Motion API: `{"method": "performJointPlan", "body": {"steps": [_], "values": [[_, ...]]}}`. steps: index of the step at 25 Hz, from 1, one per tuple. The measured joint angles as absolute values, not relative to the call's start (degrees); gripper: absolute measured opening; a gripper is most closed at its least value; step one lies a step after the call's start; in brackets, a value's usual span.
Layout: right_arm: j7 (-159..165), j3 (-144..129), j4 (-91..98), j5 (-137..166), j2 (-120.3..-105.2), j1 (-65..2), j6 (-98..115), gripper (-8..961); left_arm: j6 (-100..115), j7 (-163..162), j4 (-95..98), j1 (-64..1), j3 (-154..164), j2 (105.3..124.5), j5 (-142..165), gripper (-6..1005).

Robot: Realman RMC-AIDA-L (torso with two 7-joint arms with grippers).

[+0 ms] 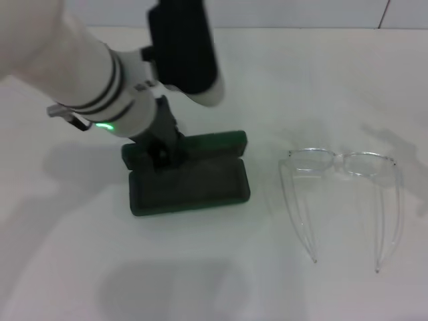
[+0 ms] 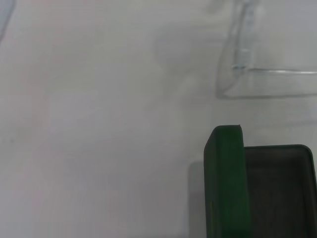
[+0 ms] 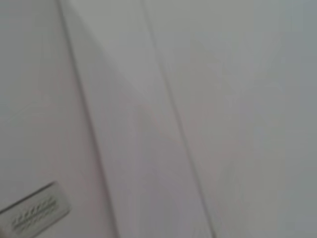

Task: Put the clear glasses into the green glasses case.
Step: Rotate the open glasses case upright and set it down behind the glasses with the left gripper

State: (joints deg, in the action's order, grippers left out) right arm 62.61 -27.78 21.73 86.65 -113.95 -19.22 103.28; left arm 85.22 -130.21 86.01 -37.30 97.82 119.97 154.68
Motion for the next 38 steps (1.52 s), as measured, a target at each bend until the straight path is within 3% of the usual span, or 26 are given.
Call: {"method": "performJointPlan", "body": {"steps": [15,38], "values": [[61.9,-23.8,21.6,86.5,-114.34,-17.7,107.2,694,77.8,-134.0,80.7,-42.7,107.5,120.27,154.9,199],[60.9,-23.7,20.9,85.2,-114.44,-15.6,108.9,693,69.2,-135.6,80.2,-43.5,113.7,120.5,154.2,199]]}}
